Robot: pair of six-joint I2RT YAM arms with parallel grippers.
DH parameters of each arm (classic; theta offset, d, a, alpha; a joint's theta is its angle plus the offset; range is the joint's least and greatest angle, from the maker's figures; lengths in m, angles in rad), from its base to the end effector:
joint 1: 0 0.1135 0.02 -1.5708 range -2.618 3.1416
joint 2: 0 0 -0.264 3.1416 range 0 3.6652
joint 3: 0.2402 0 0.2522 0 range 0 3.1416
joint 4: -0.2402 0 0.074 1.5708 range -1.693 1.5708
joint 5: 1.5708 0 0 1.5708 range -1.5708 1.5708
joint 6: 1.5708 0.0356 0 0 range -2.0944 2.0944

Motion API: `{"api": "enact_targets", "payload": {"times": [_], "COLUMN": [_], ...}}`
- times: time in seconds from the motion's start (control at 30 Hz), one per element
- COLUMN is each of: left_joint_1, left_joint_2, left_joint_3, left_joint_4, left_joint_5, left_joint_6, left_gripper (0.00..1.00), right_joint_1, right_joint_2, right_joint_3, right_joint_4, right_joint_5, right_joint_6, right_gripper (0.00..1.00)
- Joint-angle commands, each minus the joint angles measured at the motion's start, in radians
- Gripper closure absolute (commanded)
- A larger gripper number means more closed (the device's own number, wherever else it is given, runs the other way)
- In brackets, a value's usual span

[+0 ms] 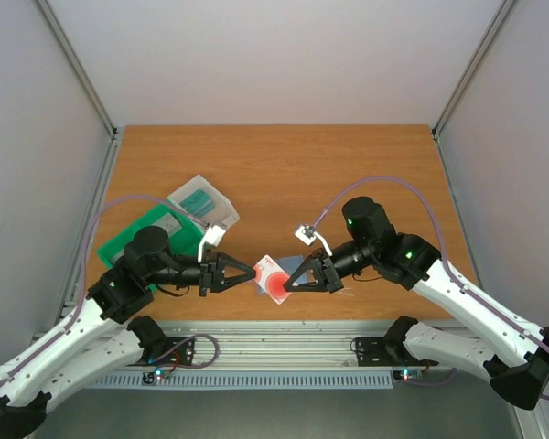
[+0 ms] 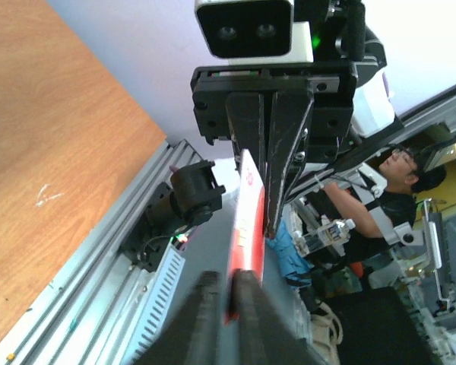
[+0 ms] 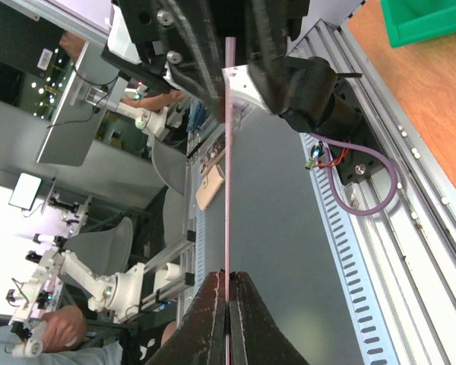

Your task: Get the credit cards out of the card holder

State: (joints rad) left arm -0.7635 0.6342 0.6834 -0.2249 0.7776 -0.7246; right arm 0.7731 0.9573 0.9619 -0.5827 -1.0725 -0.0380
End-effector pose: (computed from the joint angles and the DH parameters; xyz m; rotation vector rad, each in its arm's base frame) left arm 0.0888 -0.1196 0.3245 0.7039 1.9271 -1.6863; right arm 0.1134 0.1543 0.3407 -1.4427 1.6550 1.5659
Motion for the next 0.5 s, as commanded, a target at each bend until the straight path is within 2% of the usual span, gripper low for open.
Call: {"api": "enact_targets", "payload": {"times": [0.0,0.1,0.2,0.27,0.37,0.47], "left_joint_1": [-0.002,-0.001,-0.002,0.000,0.001,0.004], "left_joint_2": [0.011,0.011,0.006,0.000,-0.016,-0.039], "left_joint_3": [0.010,0.003,0.005,0.015,0.031,0.032], "left_joint_4": [0.089,0.098,0.077,0.037,-0.042,-0.091], "left_joint_5": [0.036,0.020,-0.029,-0.088,-0.201,-0.315], "left_joint_6": [-0.001,-0.004,0.002,0.014,0.046,0.061], "left_gripper": [0.99,1.00,1.00,1.00,1.00,1.00], "right_joint_1": [-0.002,-0.002,-0.002,-0.002,-0.003,-0.002], "right_joint_2": [0.007,0.008,-0.007,-0.027,-0.056,-0.083], "right_joint_3": [0.003,0.008,0.011,0.013,0.015,0.007], "right_joint_4": [0.016,-0.007,-0.027,-0.038,-0.056,-0.056], "right_joint_5": [-0.021,0.008,0.080,0.142,0.239,0.314], "right_joint_6": [-0.002,-0.016,-0.017,-0.007,0.004,0.030], "right_gripper": [0.99,0.96,0.84,0.74,0.50,0.34]}}
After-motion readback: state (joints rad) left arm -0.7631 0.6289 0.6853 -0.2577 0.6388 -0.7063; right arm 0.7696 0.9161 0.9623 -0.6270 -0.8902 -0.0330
